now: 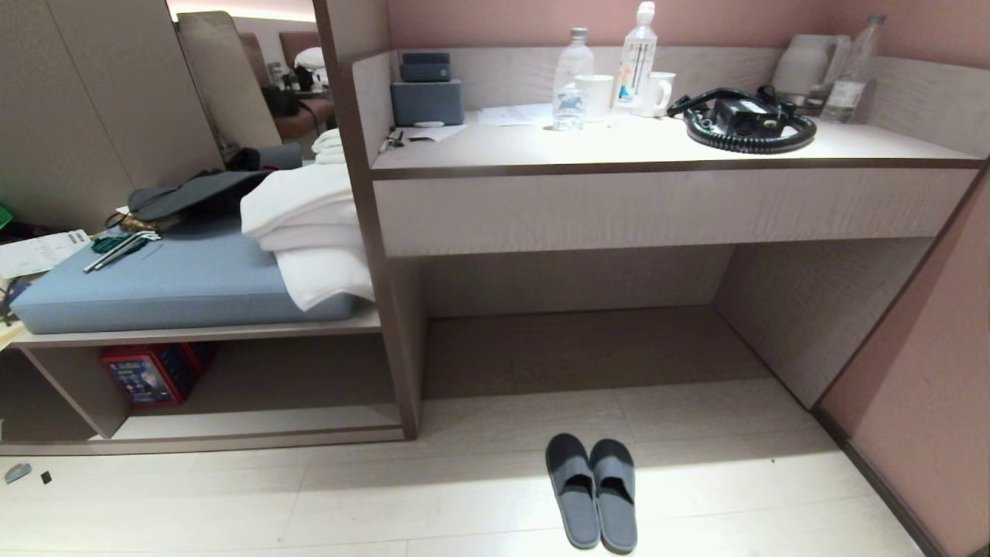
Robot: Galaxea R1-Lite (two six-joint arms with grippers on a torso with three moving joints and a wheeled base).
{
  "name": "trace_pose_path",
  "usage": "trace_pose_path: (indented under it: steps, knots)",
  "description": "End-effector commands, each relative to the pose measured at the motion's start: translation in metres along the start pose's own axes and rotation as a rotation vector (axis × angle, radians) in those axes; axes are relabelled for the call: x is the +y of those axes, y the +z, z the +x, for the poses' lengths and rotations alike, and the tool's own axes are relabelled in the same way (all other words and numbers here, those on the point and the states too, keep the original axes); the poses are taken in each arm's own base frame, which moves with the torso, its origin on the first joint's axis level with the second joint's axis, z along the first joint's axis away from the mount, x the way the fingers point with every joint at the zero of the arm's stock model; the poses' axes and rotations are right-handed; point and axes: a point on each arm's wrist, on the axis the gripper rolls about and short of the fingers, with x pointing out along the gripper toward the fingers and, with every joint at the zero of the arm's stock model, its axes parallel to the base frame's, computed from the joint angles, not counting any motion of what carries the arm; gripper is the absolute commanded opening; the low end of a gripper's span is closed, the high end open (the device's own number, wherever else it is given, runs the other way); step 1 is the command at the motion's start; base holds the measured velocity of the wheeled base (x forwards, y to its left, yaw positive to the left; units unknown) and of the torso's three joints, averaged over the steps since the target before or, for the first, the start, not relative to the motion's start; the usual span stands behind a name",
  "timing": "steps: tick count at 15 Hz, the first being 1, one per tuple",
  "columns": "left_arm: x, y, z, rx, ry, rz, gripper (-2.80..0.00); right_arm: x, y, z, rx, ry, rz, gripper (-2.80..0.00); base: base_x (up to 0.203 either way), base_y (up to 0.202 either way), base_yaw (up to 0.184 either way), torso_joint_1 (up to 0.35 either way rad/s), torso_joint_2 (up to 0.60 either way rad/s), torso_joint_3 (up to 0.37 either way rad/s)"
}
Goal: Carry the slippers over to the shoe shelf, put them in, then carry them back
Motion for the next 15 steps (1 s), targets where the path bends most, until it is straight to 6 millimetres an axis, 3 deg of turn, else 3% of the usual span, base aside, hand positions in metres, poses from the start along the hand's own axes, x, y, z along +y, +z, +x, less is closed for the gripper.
trace_pose_path:
  steps: [1,9,15]
  knots:
    - [0.0000,0.0001,0.0000,0.000,0.001,0.000,-2.80,0.0000,0.0000,0.0000,-0.001,0.001,0.000,-2.80,0.000,0.000,0.000,0.004,0.00,0.199]
    - [0.0000,0.0001,0.0000,0.000,0.000,0.000,-2.80,0.0000,0.0000,0.0000,-0.001,0.001,0.001,-2.80,0.000,0.000,0.000,0.003,0.00,0.088]
    - [0.0000,0.0000,0.0000,0.000,0.002,0.000,-2.80,0.0000,0.0000,0.0000,-0.001,0.001,0.001,-2.80,0.000,0.161,-0.001,0.002,0.00,0.004]
